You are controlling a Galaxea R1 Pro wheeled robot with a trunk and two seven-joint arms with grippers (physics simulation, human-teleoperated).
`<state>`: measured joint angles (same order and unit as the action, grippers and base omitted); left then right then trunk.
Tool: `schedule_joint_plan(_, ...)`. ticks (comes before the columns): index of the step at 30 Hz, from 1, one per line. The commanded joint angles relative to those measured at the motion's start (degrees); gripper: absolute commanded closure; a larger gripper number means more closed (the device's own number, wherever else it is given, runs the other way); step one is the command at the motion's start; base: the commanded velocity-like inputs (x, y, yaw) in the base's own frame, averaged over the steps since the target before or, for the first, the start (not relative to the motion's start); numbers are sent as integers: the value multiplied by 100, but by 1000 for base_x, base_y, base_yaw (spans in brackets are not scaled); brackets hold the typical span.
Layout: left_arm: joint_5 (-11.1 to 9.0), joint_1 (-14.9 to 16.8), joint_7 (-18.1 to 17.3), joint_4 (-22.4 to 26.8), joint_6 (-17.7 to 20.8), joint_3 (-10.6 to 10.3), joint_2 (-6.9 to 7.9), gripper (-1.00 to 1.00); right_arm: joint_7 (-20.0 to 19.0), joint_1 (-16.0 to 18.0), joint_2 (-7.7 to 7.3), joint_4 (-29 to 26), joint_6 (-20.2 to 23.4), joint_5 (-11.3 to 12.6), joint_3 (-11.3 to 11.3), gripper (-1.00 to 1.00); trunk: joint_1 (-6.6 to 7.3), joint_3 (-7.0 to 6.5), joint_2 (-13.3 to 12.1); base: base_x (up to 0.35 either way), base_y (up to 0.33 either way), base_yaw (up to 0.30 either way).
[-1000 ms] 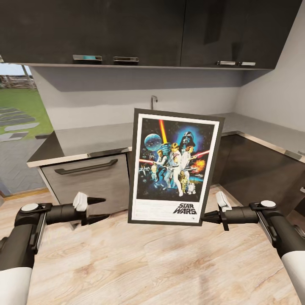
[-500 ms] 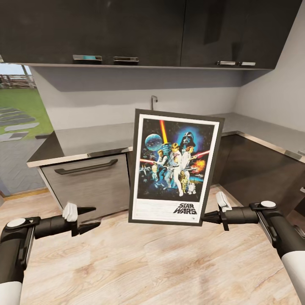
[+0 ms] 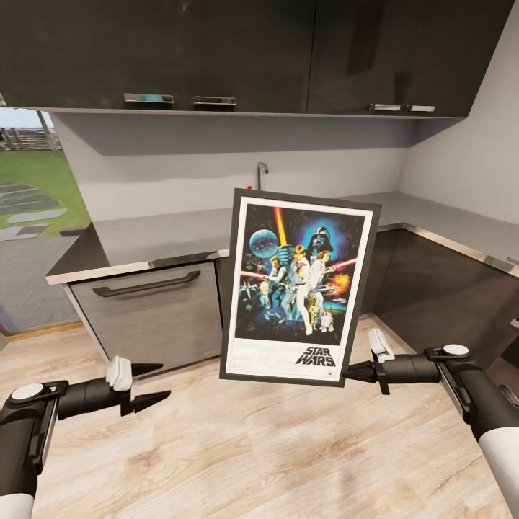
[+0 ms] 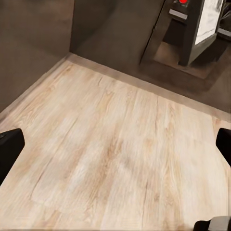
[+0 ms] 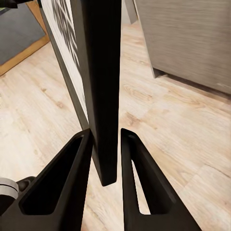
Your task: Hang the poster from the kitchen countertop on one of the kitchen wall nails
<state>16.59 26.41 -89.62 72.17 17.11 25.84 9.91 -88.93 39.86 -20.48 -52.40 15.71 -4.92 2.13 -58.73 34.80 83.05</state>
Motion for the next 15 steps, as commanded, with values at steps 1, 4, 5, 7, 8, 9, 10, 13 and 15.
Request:
schedule_joint_plan(1,38,-27,-38,-95,56,8,-4,-100,-39,4,6,-4,76,-40,15,100,0,6,3,0,0,0)
schedule_joint_plan(4,42,-60,-38,-462,13,64,0,-100,-35,4,8,3,84,-45,15,100,0,6,3,0,0,0)
schedule_joint_plan(5,43,-65,-38,-579,-34,113,1,-100,-33,4,8,8,85,-47,16,100,0,6,3,0,0,0)
schedule_joint_plan(7,40,-74,-38,-960,-351,397,2,-100,-31,4,9,59,83,-50,17,100,0,6,3,0,0,0)
schedule_joint_plan(8,40,-76,-38,-1079,-473,504,0,-100,-30,4,9,79,83,-50,19,100,0,6,3,0,0,0)
schedule_joint_plan(9,39,-78,-38,-1195,-590,605,-1,-100,-30,4,9,97,83,-51,20,100,0,6,3,0,0,0)
schedule_joint_plan(10,38,-80,-38,-1442,-787,777,0,-100,-29,4,9,129,80,-51,23,100,0,6,3,0,0,0)
schedule_joint_plan(13,39,-82,-38,-1828,-1014,962,1,-100,-25,4,9,171,72,-55,28,100,0,6,3,0,0,0)
schedule_joint_plan(15,43,-83,-38,-2216,-1279,1100,4,-100,-20,4,6,228,68,-58,34,100,0,6,3,0,0,0)
